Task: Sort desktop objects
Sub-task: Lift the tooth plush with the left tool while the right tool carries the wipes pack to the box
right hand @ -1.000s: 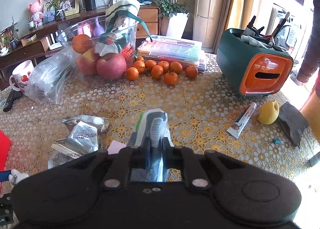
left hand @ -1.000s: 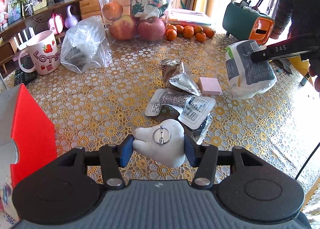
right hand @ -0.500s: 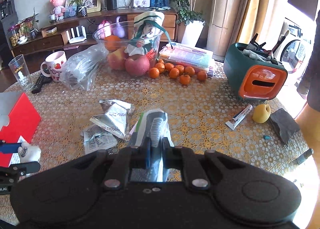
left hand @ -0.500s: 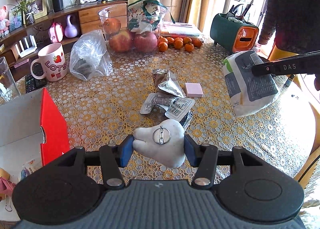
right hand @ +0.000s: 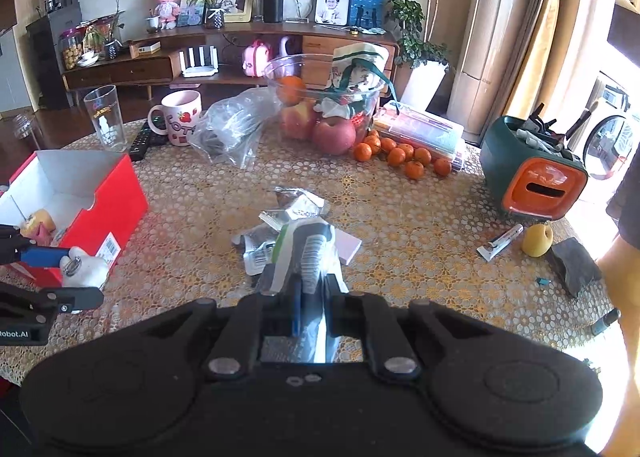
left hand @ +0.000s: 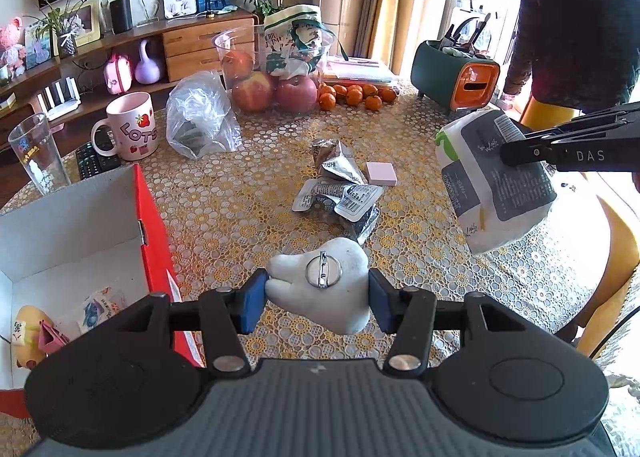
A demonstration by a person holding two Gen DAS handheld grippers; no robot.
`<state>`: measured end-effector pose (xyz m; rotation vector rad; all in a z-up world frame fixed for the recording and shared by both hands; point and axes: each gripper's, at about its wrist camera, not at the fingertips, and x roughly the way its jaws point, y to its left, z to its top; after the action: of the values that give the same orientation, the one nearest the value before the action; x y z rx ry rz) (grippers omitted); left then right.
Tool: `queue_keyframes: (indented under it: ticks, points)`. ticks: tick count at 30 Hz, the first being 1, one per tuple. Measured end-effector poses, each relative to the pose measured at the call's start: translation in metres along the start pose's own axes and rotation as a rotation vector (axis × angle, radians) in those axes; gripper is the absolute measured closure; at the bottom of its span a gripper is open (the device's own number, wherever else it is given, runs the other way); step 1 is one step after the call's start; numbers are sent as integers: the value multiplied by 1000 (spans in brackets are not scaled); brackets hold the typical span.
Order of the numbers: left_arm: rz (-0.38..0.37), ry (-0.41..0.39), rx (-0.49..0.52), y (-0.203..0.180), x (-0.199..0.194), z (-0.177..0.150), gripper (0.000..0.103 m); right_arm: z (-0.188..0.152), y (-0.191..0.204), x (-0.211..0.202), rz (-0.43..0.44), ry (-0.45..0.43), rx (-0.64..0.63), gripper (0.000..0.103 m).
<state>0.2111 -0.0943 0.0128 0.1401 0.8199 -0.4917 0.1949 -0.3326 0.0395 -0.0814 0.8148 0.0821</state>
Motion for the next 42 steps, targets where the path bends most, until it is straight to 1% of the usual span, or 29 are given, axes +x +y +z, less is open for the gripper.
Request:
queue_keyframes:
  ticks: [11, 21, 32, 42]
  points:
    - [15, -33, -12, 31, -43, -15, 51, 6, 63, -25, 45, -19, -99, 93]
    - [62, -48, -53, 80, -75, -35, 51, 22, 130, -28, 98, -35, -179, 93]
    - [135, -56, -93, 137, -100, -49, 51, 44, 198, -15, 166, -60, -236, 93]
    - [201, -53, -131, 181, -100, -53, 51, 65, 240, 10, 211, -64, -225, 93]
